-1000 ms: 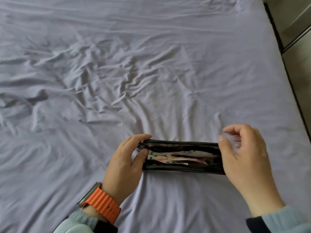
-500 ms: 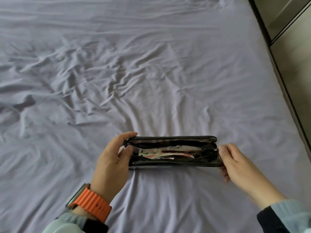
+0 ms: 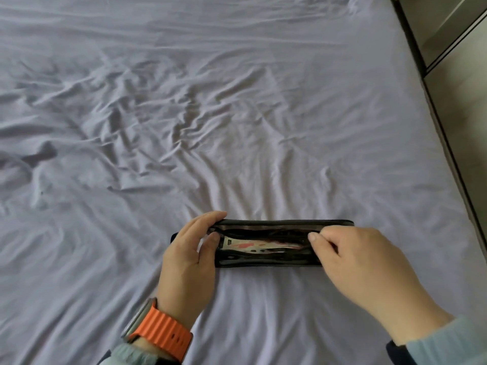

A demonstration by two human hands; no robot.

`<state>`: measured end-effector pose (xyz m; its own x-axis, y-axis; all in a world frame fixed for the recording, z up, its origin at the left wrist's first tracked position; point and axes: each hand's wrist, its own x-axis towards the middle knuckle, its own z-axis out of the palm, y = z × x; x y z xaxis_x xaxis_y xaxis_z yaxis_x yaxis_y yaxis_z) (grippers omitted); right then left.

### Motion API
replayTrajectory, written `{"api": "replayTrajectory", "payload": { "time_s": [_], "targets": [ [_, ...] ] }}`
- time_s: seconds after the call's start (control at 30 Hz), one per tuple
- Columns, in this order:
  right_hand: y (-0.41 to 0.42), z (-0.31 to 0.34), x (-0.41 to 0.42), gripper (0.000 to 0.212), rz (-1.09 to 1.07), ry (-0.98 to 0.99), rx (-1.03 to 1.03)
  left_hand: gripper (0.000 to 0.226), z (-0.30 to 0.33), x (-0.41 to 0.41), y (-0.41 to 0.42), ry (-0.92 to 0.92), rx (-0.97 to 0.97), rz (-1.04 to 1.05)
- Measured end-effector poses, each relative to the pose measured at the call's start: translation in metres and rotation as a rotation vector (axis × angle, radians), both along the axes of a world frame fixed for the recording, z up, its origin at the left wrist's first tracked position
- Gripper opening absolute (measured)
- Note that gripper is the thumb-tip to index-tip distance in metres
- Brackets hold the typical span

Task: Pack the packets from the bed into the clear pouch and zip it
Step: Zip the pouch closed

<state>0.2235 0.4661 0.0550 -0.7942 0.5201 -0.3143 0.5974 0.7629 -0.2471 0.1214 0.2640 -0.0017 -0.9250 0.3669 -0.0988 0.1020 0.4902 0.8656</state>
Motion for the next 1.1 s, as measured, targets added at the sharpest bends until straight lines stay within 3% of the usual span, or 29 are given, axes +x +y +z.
{"api": "replayTrajectory", "payload": {
  "time_s": [0.2,0.37,0.47,0.57,0.7,0.8,0.93,1.1],
  "targets": [
    [-0.066,0.004,-0.046,0.039,0.135,0.073,-0.066,0.058,0.006,0.007,0.011,0.087,0.005,-0.099],
    [-0.097,-0.001,-0.076,0.022,0.206,0.062,-0.195,0.062,0.004,0.009,0.003,-0.200,0.163,-0.163],
    [-0.096,-0.003,-0.078,0.031,0.193,0.059,-0.234,0.064,0.004,0.008,-0.006,-0.150,0.127,-0.171],
    [-0.091,-0.002,-0.073,0.040,0.166,0.078,-0.284,0.046,-0.001,0.009,-0.009,-0.170,0.215,-0.107],
    [-0.077,-0.004,-0.071,0.041,0.078,0.179,-0.437,0.033,0.001,0.012,-0.003,-0.189,0.236,-0.062],
    [-0.067,-0.013,-0.065,0.040,-0.108,0.328,-0.589,0.017,0.001,0.011,0.005,-0.194,0.161,0.019],
    [-0.059,-0.020,-0.051,0.039,-0.320,0.551,-0.816,0.018,0.001,0.007,0.011,-0.098,0.073,0.105],
    [-0.028,-0.022,-0.029,0.037,-0.441,0.761,-0.707,0.025,0.001,0.010,0.018,-0.108,0.132,0.194]
  ]
}}
